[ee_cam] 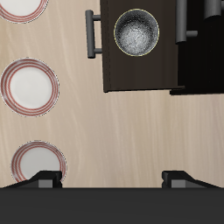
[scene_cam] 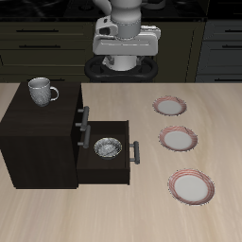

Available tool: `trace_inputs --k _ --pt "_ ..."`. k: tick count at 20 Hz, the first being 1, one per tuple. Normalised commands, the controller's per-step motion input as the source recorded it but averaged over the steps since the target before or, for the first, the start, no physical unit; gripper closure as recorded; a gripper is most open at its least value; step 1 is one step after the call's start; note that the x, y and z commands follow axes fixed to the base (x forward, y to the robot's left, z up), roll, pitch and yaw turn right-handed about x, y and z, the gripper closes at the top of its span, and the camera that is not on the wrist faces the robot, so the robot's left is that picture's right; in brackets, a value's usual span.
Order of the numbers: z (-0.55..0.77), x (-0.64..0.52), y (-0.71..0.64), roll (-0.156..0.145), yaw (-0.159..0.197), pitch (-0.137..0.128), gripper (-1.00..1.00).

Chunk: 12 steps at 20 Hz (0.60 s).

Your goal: Close the bottom drawer

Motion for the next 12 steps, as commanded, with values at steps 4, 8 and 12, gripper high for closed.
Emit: trace_inputs --k 4,8,12 --pt "0.0 0.11 0.13 0.01 -0.011 0.0 -1.0" --pt "0.0 0.18 0.24 0.01 -0.06 -0.002 -1.0" --pt "0.0 0.24 0.35 0.029 -0.121 0.003 -1.0"
